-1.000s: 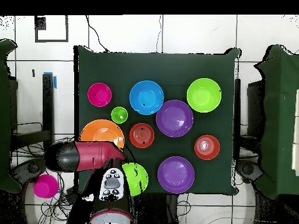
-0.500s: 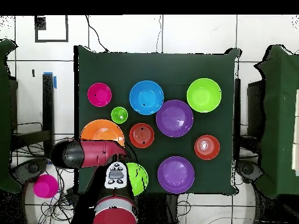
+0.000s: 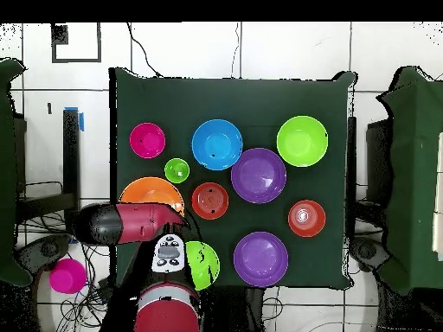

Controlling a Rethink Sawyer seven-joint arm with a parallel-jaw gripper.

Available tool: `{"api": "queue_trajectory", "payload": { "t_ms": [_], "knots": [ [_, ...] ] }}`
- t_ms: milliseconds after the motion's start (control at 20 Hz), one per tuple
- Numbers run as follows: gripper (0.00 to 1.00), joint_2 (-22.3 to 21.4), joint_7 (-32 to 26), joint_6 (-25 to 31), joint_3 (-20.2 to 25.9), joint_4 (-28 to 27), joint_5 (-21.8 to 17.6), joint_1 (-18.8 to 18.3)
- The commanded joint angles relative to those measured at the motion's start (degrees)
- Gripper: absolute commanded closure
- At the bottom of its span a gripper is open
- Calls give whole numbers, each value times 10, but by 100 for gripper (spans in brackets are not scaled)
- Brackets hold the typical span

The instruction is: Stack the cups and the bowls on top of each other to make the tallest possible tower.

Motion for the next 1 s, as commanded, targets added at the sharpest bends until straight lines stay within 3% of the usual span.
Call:
{"api": "queue_trajectory", "payload": {
  "t_ms": [50,550,1000],
  "knots": [
    [0,-20,38,71,50,-50,-8,16],
    [0,-29,23,84,57,-45,-13,4],
    [0,3,20,44,52,-54,-26,4]
  ]
}}
